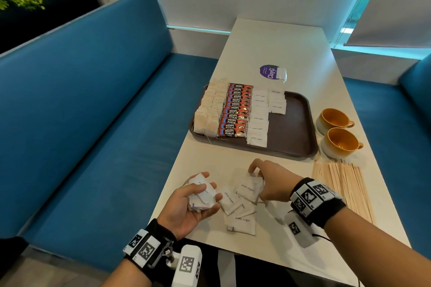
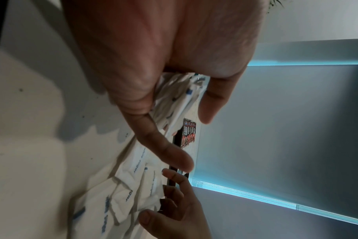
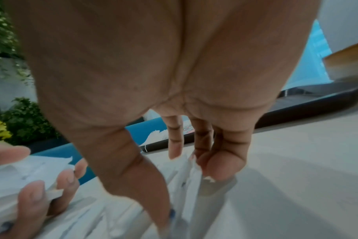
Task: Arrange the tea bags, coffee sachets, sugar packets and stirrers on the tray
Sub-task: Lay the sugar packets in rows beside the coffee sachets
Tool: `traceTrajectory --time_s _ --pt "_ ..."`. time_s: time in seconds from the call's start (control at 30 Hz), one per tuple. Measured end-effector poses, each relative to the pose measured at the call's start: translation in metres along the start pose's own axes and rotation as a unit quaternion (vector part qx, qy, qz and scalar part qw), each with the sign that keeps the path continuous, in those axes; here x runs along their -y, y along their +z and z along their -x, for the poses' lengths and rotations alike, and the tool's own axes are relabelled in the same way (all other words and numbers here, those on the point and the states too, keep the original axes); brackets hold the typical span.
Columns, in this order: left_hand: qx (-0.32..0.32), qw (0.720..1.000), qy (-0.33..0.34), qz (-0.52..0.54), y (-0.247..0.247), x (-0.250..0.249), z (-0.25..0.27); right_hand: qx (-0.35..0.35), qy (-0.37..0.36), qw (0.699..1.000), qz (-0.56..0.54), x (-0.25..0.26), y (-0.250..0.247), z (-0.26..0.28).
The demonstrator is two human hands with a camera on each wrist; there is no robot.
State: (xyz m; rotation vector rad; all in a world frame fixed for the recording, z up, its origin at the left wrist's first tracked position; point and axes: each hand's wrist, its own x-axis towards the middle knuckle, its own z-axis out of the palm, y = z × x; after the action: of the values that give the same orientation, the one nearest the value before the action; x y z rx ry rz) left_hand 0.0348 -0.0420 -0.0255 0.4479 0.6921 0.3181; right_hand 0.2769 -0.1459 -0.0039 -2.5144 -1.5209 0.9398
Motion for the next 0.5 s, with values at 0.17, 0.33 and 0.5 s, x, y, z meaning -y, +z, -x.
traceTrajectory --time_s 0.17,0.33,0.5 --pt "-0.007 1.0 0.006 -0.017 0.0 0.001 0.0 0.016 0.015 0.998 -0.064 0.006 0.003 0.005" --pt "0.001 1.0 0.009 -0.016 -0.001 0.002 0.0 -0.019 0.023 0.996 -0.086 0.01 0.014 0.003" --pt "0.027 0.999 0.024 -0.028 -0.004 0.003 0.0 -0.066 0.019 0.991 -0.115 0.005 0.013 0.005"
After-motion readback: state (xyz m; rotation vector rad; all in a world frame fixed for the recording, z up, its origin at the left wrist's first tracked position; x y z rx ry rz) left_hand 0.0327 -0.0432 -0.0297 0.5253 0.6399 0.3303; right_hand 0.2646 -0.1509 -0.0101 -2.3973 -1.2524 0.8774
